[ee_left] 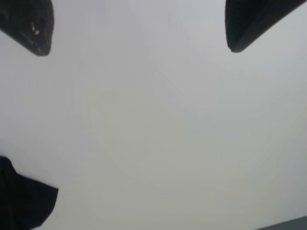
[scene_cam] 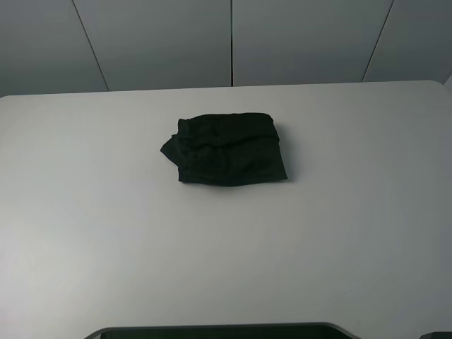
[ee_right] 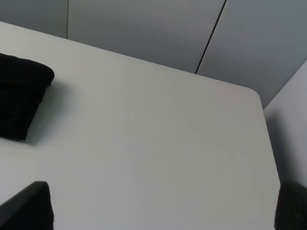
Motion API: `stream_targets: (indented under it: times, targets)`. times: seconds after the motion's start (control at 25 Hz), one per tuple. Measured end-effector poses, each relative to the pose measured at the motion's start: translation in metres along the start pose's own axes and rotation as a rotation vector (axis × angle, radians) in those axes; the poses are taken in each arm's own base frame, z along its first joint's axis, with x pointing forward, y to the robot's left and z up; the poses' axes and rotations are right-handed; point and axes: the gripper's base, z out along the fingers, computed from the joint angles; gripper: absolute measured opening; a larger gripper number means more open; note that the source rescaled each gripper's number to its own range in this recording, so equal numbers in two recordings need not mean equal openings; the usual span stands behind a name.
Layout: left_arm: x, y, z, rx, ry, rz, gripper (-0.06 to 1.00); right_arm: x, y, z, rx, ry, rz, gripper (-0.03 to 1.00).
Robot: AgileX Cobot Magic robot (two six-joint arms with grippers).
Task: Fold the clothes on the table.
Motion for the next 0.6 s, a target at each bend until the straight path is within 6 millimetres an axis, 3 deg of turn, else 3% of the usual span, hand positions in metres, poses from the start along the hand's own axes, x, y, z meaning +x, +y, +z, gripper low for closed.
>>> stream_targets:
  times: [0.16,0.36,0.6]
  targets:
    - [0.028,-0.003,0.006,0.009,-0.034,0.001,0.94,0.0,0.001,0.0,-0.007,-0.002,0.002,1.0]
    - [0.05,-0.003,-0.014,0.03,-0.198,-0.028,0.94,0.0,0.007,0.006,-0.07,-0.024,0.032,1.0]
    - [0.063,-0.009,-0.012,0.095,-0.191,-0.055,0.94,0.016,0.013,0.033,-0.109,0.057,0.046,1.0]
